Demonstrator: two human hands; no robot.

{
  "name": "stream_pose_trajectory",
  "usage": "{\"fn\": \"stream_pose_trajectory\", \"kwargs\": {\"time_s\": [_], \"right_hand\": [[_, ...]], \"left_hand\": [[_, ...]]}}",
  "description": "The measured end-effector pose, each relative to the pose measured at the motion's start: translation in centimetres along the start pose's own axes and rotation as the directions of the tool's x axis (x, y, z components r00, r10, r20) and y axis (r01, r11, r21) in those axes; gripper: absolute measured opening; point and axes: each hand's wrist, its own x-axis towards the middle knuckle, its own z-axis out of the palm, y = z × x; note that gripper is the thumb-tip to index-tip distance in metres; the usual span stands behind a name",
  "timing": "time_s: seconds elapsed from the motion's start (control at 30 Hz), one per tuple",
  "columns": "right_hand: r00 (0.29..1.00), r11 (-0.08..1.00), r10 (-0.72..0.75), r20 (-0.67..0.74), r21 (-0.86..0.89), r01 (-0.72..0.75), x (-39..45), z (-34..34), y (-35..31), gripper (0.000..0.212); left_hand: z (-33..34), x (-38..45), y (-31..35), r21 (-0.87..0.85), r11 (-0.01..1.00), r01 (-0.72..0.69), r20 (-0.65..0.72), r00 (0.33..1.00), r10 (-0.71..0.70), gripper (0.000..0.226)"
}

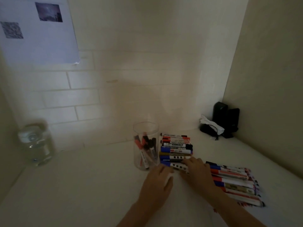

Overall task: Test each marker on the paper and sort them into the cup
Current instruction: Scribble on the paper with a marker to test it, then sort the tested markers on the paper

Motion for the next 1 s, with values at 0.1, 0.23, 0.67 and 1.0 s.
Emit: {"fn": "stream_pose_trajectory", "kwargs": {"time_s": [0.1,0.23,0.67,1.0], "right_hand": [[1.000,1.000,-0.004,-0.021,0.000,0.004,-0.6,0.4,-0.1,0.037],[1.000,1.000,0.010,-0.012,0.024,-0.010,-1.2,-0.2,-0.2,0.026],[0.882,0.386,0.468,0.051,0.887,-0.256,-8.4,-6.5,4.8,0.034],[0.883,0.242,0.468,0.044,0.954,-0.175,-11.7,-6.1,4.2,0.034]], "left_hand": [[1.4,-1.1,-0.7,-0.037,0.989,0.143,0.069,0.988,-0.140,0.025],[1.3,-0.9,-0.6,-0.089,0.966,0.244,0.073,0.968,-0.238,0.021],[0.8,-0.5,2.4,-0.284,0.878,0.386,0.159,0.922,-0.354,0.021],[3.5,0.4,12.1,-0.188,0.982,0.016,0.193,0.981,0.021,0.034]]}}
